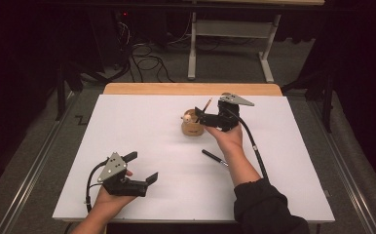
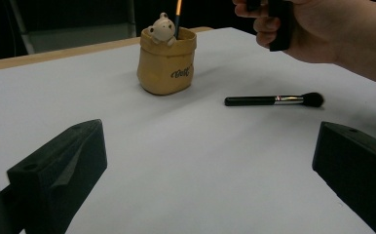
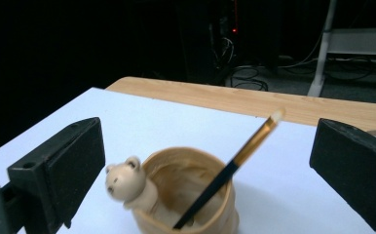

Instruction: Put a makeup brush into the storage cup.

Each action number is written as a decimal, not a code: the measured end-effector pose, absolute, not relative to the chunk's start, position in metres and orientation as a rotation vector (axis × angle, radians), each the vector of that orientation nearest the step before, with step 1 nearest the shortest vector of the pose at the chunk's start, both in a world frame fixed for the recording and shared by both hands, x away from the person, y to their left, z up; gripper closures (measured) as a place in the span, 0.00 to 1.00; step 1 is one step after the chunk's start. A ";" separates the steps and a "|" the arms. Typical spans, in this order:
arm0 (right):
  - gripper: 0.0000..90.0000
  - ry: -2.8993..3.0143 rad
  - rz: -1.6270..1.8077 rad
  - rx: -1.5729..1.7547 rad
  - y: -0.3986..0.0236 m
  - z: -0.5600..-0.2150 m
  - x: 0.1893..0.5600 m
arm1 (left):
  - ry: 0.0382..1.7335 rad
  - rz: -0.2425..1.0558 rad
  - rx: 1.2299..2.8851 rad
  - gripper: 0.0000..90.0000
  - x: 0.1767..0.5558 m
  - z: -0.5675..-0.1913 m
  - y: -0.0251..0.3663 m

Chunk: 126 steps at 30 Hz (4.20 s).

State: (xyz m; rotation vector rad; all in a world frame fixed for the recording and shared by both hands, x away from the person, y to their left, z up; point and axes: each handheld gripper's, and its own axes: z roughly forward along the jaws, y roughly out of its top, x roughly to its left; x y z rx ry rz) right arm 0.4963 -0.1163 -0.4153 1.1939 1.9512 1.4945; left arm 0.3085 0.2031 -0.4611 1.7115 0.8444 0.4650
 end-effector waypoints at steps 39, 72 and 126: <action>0.00 1.972 1.487 1.041 -0.201 -0.420 0.385 | 0.877 0.479 1.689 0.00 0.312 -0.462 0.207; 0.01 1.940 1.424 1.093 -0.249 -0.450 0.348 | 0.881 0.483 1.679 0.00 0.311 -0.460 0.209; 0.02 2.376 0.880 1.263 -0.232 -0.462 0.358 | 0.832 0.450 1.672 0.00 0.308 -0.456 0.210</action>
